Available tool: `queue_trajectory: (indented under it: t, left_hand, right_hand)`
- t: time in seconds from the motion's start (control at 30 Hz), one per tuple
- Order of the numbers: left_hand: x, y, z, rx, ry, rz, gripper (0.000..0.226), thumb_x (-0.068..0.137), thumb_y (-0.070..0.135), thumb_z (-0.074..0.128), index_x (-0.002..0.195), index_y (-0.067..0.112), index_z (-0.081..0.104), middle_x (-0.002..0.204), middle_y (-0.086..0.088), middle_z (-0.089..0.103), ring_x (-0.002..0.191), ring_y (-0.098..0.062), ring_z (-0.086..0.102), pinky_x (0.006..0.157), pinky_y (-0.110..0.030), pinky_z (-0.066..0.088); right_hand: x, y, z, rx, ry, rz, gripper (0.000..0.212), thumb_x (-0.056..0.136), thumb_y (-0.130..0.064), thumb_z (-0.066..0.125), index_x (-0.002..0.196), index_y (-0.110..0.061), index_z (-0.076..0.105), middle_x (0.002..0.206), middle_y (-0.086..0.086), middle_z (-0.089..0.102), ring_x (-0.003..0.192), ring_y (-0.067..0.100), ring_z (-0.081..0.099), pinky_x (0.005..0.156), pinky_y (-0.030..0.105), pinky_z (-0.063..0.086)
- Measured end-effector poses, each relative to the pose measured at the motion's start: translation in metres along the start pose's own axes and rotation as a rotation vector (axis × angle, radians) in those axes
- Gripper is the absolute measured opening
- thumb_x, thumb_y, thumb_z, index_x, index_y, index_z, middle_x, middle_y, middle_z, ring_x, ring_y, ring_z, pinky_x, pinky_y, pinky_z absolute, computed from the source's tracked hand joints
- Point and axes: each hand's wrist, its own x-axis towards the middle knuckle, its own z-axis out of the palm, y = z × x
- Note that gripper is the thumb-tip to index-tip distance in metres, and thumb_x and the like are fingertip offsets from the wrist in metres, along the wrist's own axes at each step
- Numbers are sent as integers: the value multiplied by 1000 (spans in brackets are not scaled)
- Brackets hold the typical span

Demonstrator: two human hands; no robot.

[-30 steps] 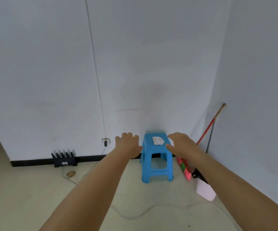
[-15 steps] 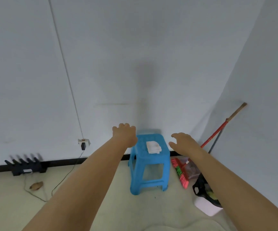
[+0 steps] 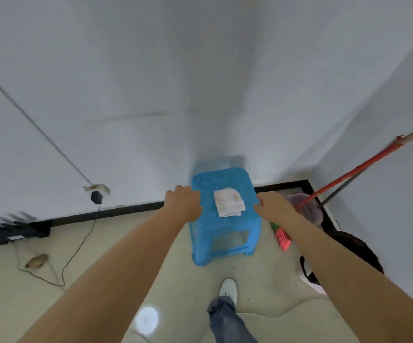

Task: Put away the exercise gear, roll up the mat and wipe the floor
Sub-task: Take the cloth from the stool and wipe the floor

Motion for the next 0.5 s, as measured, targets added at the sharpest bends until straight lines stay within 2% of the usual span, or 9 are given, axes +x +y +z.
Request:
queue_trajectory:
  t: [0.03,0.07,0.1,0.27,0.4,0.5]
  left_hand:
    - [24,1,3,-4,-26,-5,38,100,31,34,132,12,44,133,-9,46,125,-26,41,101,-37,37]
    - [46,3,6,-8,-54,-5,38,100,29,34,132,12,44,133,-9,47,125,-26,42,101,-37,38]
    - [65,5,13,-20,-86,-5,38,100,29,34,132,13,44,134,-9,47,125,-26,43,100,-36,39]
    - [133,18,68,-108,-232,8,36,99,25,35,133,18,45,133,-6,50,125,-24,46,99,-35,40]
    - [179,23,117,-229,-310,-40,36,100,24,35,133,15,46,130,-8,51,123,-25,48,95,-34,42]
    - [213,30,148,-332,-292,-88,35,99,22,38,131,10,46,127,-11,53,119,-27,49,90,-35,43]
  right_hand:
    - [22,4,7,7,-18,-1,19,92,-25,44,95,-15,60,111,16,57,105,27,52,87,32,42]
    - [43,9,15,10,-42,6,30,93,-25,44,114,-10,59,121,16,57,114,29,52,96,34,42]
    - [61,12,23,18,-74,19,37,94,-25,44,124,-7,54,128,15,55,119,29,50,100,36,41]
    - [125,24,73,66,-172,69,39,94,-23,44,131,-8,48,132,14,52,123,31,47,101,38,41]
    - [172,33,130,37,-159,107,46,93,-20,46,138,-13,42,133,13,47,122,33,44,99,40,41]
    - [199,36,161,23,-115,132,52,94,-23,47,144,-18,33,144,13,34,130,32,35,102,40,36]
